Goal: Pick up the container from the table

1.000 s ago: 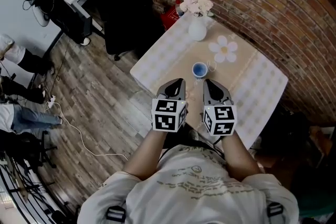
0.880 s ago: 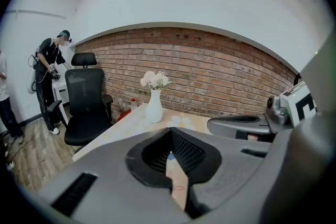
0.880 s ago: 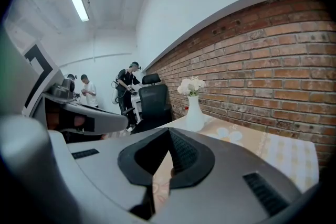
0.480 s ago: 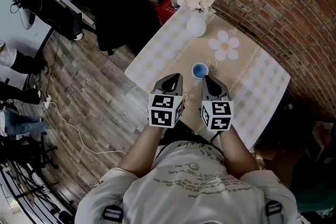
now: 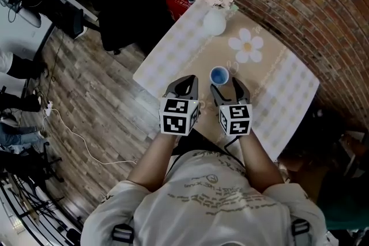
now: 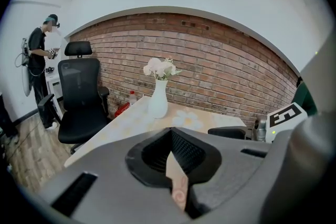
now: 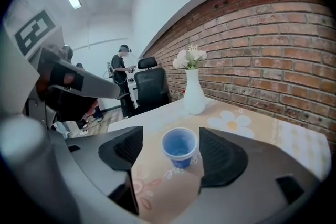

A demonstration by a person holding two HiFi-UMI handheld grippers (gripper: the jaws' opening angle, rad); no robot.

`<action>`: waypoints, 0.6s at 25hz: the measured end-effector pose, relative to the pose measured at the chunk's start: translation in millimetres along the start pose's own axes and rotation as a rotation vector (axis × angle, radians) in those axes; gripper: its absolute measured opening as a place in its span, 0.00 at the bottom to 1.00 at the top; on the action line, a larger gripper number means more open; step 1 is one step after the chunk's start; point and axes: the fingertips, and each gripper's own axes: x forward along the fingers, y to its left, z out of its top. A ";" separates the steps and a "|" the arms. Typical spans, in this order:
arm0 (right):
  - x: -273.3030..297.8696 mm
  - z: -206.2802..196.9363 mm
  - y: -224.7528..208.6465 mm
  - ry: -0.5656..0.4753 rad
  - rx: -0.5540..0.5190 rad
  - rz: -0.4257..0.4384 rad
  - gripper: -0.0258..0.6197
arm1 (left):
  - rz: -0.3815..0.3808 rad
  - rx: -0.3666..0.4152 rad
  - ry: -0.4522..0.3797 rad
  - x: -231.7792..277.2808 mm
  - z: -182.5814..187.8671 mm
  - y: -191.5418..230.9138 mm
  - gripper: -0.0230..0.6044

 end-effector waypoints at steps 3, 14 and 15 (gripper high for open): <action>9.1 -7.2 1.5 0.000 -0.033 0.018 0.58 | 0.010 -0.003 0.009 0.2 -3.3 3.4 0.04; 52.0 -37.6 -11.9 0.094 -0.110 -0.012 0.68 | 0.062 -0.010 0.054 0.0 -17.1 22.3 0.04; 54.5 -39.2 -12.6 0.099 -0.109 -0.014 0.68 | 0.067 -0.010 0.057 -0.1 -18.1 24.1 0.04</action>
